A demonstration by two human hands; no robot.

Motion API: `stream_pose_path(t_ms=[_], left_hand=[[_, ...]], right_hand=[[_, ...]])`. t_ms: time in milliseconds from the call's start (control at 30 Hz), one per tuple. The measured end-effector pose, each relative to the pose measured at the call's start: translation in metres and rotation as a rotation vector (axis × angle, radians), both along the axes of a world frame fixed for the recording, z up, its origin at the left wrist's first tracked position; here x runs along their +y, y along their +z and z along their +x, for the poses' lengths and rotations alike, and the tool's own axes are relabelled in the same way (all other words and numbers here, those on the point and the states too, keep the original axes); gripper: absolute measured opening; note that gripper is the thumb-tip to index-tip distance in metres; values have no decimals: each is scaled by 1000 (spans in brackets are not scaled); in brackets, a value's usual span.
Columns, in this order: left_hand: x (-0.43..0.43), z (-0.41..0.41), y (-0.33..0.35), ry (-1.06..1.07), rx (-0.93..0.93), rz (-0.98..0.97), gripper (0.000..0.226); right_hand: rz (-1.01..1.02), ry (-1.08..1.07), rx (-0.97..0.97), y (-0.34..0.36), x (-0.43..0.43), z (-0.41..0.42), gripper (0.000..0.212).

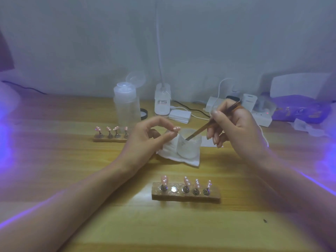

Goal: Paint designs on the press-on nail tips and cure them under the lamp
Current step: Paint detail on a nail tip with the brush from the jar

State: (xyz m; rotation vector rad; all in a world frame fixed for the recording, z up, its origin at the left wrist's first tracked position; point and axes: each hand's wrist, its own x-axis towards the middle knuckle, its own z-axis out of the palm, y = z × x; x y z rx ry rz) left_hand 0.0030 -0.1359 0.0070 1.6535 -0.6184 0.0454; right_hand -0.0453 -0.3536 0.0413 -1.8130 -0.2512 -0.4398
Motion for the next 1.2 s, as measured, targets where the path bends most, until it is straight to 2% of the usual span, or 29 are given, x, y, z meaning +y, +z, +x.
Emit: stream_pose_path(t_ms=[200,400,533,833,967,1200], left_hand=[[1,2,0,-7,31,-4,5],[1,1,-1,6,33,4,7],[1,0,-1,14,13,23,9],[0,-1,0,8,-64,89,9],[-1,0,-1,14,-83,97,9],[0,0,-1,13,-94,103,11]], right_hand=[[310,-133,-38,-10,-9,-1,20],[579,-221,24,-26,-11,-2,33],[598,-223,113,-28,-12,-2,25],[634,-178,102,-25,-10,-3,25],[576,-125,85,-25,-8,-3,34],[478,-90,81,-28,-10,-2,22]])
